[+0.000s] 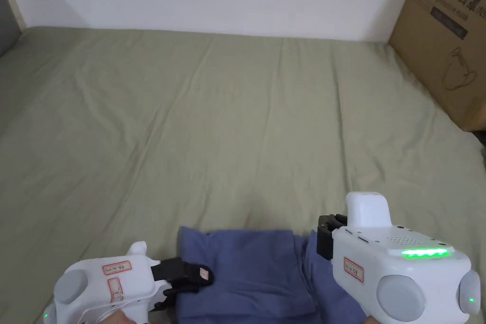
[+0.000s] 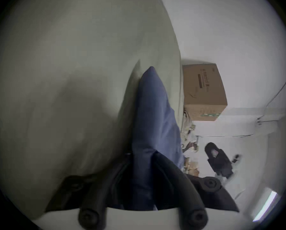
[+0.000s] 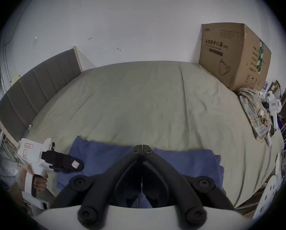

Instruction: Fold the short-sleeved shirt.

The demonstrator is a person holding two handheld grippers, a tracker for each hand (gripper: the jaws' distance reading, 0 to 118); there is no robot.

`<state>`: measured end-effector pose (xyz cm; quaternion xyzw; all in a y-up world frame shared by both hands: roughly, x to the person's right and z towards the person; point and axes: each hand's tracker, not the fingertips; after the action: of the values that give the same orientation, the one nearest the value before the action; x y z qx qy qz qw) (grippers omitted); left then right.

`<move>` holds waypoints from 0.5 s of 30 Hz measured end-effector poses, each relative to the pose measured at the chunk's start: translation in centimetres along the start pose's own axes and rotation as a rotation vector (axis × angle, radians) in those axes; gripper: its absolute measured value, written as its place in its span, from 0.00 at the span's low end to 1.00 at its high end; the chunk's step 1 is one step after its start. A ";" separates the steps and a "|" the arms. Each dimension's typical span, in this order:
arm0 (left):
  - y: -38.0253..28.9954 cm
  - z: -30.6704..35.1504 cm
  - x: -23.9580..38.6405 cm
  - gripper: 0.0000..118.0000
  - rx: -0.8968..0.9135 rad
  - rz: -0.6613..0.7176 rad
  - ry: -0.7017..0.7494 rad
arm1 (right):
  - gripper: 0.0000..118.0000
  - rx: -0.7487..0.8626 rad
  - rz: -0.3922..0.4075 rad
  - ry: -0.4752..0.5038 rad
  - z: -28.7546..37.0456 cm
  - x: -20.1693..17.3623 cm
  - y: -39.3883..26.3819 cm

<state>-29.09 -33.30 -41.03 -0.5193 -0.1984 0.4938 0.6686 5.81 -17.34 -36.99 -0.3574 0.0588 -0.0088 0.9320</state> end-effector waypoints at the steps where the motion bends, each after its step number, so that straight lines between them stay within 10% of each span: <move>1: -0.1 0.4 -0.1 0.08 0.009 0.019 -0.104 | 0.01 -0.005 0.004 0.001 -0.1 -0.2 0.0; 15: 3.1 12.3 -0.4 0.08 0.070 -0.106 0.050 | 0.01 0.014 0.064 -0.008 -0.6 -2.3 1.0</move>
<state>-40.23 -27.58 -39.00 -0.4965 -0.1916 0.4511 0.7164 3.40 -16.83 -37.82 -0.3490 0.0666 0.0221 0.9345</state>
